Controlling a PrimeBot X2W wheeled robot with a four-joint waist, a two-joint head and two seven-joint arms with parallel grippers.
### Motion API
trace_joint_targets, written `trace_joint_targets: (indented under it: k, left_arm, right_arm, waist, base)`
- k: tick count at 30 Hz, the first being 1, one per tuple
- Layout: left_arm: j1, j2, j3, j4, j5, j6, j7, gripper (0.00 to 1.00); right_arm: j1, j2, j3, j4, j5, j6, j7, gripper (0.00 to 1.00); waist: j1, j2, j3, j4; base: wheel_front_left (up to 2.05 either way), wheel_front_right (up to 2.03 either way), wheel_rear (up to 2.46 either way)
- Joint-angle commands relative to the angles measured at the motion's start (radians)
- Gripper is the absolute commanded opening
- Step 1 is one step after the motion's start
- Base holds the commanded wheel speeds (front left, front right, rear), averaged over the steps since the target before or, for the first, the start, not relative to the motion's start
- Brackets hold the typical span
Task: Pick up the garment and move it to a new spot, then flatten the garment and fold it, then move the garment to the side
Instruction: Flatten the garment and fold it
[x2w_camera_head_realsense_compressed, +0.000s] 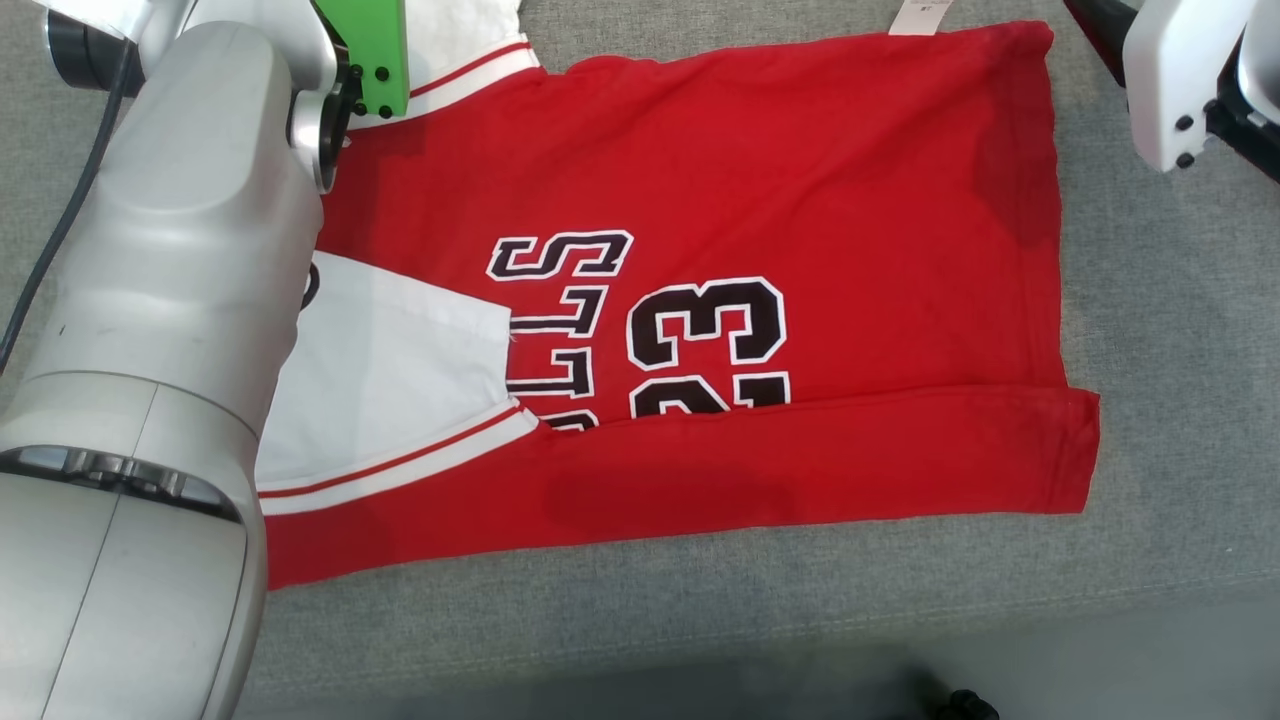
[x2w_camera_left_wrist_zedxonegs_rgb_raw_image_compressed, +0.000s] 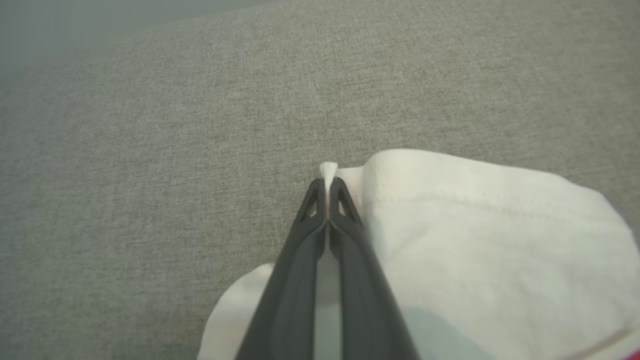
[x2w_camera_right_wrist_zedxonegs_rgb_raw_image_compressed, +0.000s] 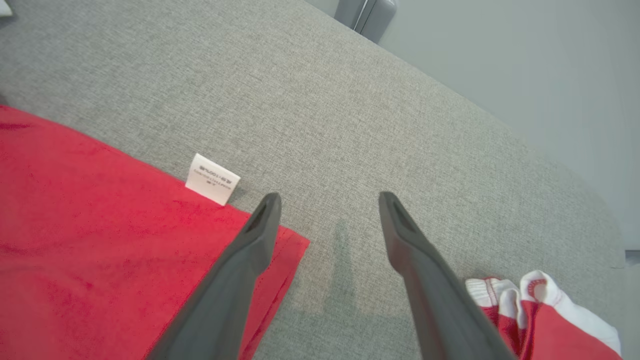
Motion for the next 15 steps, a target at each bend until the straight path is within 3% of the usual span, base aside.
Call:
trace_joint_targets:
  k: [1,6,15]
  left_arm:
    - [0.014,0.006,-0.003,0.003,-0.005,-0.001,-0.002,0.00]
    - [0.007,0.006,-0.005,0.006,-0.012,0.000,-0.005,0.00]
    - [-0.001,-0.002,-0.014,0.007,-0.024,-0.006,-0.007,0.00]
  right_arm:
    - [0.025,-0.004,-0.003,-0.019,-0.013,-0.001,0.011,1.00]
    - [0.069,-0.028,0.012,-0.080,0.008,-0.001,0.105,1.00]
    - [0.086,-0.017,0.008,-0.043,-0.015,-0.001,0.111,1.00]
  waist:
    - [0.0000,0.0000,-0.001,-0.002]
    - [0.0000,0.0000,0.002,-0.004]
    - [0.0000,0.0000,0.026,0.014]
  base:
    - [0.00,0.00,0.00]
    - [0.00,0.00,0.00]
    - [0.00,0.00,0.00]
